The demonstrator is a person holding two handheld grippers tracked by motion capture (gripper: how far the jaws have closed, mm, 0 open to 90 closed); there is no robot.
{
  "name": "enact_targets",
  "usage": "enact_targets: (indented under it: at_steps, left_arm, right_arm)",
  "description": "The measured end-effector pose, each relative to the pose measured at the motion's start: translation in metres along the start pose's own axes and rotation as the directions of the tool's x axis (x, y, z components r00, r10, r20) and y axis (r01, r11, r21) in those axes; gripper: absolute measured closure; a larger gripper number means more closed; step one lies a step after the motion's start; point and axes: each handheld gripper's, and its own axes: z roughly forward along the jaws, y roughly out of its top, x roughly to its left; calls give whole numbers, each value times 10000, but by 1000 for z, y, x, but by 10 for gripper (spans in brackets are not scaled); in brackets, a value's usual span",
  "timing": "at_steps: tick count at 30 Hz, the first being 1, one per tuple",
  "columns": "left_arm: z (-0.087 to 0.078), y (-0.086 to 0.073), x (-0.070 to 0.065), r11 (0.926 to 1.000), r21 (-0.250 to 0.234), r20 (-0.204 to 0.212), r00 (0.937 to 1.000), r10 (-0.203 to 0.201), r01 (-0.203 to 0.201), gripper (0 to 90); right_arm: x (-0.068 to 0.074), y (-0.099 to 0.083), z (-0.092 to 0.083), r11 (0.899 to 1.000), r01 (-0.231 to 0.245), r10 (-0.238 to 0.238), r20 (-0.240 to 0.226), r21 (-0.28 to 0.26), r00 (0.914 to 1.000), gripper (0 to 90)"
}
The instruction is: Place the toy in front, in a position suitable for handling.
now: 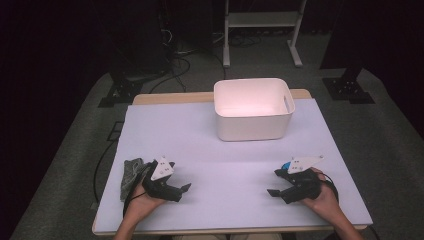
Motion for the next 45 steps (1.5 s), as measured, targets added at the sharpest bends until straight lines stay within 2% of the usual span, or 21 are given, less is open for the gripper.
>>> enact_targets:
  at_steps: [10, 15, 20, 24, 33, 38, 43, 45]
  left_arm:
    - [0, 0, 0, 10000, -63, 58, 10000, -28, 28, 73]
    - [0, 0, -2, 10000, -8, 110, 9999, 96, -96, 73]
    - [-1, -1, -3, 9999, 23, 103, 9999, 115, -115, 73]
    - [-2, 0, -4, 9999, -30, 127, 9999, 118, -117, 73]
    - [0, 2, -7, 9996, -61, 125, 9995, 274, -273, 73]
    - [-2, 2, -7, 9992, -9, 93, 9992, 387, -387, 73]
    - [-1, 2, -8, 9993, 16, 151, 9992, 378, -378, 73]
    - [-1, 2, -8, 9992, 24, 160, 9991, 398, -399, 73]
  right_arm:
    - [-1, 2, -2, 10000, -40, 39, -71, -67, 10000, 219]
    - [-2, 9, -6, 10000, 44, -44, -40, -60, 10000, 217]
    - [-3, 18, -16, 9991, 386, -388, 149, 178, 9991, 209]
    - [-8, 21, -29, 9983, 452, -466, 358, 373, 9983, 205]
    - [-21, 18, -57, 9987, 208, -247, 838, 469, 9962, 196]
    - [-27, 15, -63, 9972, 129, -204, 1026, 734, 9945, 187]
    - [-37, 2, -68, 9958, -257, 142, 1294, 876, 9915, 175]
    - [-38, 0, -68, 9955, -278, 154, 1342, 911, 9908, 172]
